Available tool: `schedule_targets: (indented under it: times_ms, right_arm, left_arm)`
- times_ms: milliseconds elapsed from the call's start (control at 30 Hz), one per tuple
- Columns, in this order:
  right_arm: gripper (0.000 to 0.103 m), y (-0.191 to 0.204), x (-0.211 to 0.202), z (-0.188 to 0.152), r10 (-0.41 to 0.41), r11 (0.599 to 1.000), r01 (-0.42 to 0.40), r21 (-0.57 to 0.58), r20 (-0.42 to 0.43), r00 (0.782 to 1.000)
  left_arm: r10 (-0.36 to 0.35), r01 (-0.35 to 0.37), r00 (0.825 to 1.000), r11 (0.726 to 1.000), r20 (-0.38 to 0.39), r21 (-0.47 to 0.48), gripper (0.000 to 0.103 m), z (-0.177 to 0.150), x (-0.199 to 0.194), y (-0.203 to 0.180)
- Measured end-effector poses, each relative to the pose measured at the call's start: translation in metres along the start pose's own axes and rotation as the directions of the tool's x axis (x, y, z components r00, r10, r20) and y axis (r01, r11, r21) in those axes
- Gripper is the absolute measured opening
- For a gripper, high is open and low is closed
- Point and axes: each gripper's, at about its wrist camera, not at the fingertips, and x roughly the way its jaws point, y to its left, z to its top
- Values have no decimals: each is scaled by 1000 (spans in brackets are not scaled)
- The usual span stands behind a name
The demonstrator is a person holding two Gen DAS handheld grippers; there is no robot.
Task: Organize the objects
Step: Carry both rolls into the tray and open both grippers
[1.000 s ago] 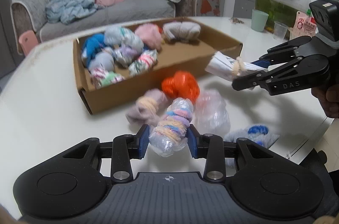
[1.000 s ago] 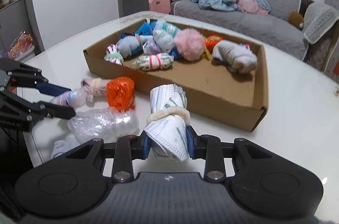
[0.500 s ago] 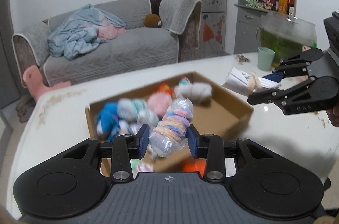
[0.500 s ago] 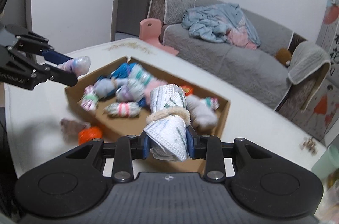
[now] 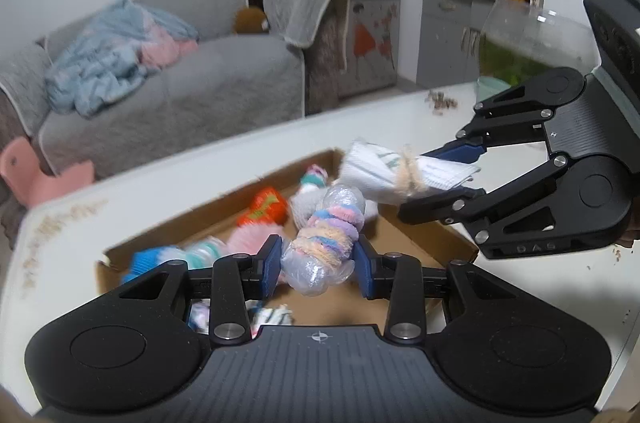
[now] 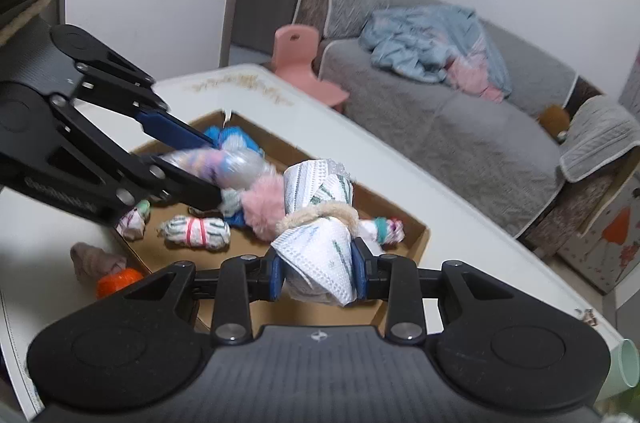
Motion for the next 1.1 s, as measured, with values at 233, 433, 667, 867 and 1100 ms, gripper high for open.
schedule_targets:
  times_ms: [233, 433, 667, 867, 1100]
  right_arm:
    - [30, -2, 32, -11, 31, 999, -32, -6, -71, 997]
    - [30, -5, 51, -18, 48, 999, -51, -15, -119, 992]
    - [30, -14, 74, -22, 57, 998, -61, -18, -152, 987]
    - [30, -12, 79, -22, 49, 999, -52, -15, -175, 983]
    - [30, -10, 80, -24, 53, 999, -54, 1, -182, 982]
  left_arm:
    - [-12, 12, 997, 1000, -78, 1, 45, -10, 42, 4]
    - [-4, 1, 988, 1000, -153, -20, 45, -17, 77, 15]
    - [34, -41, 983, 999, -182, -35, 45, -16, 98, 19]
    - [81, -96, 976, 993, -204, -68, 45, -16, 108, 18]
    - [102, -120, 974, 989, -203, -82, 45, -20, 111, 15]
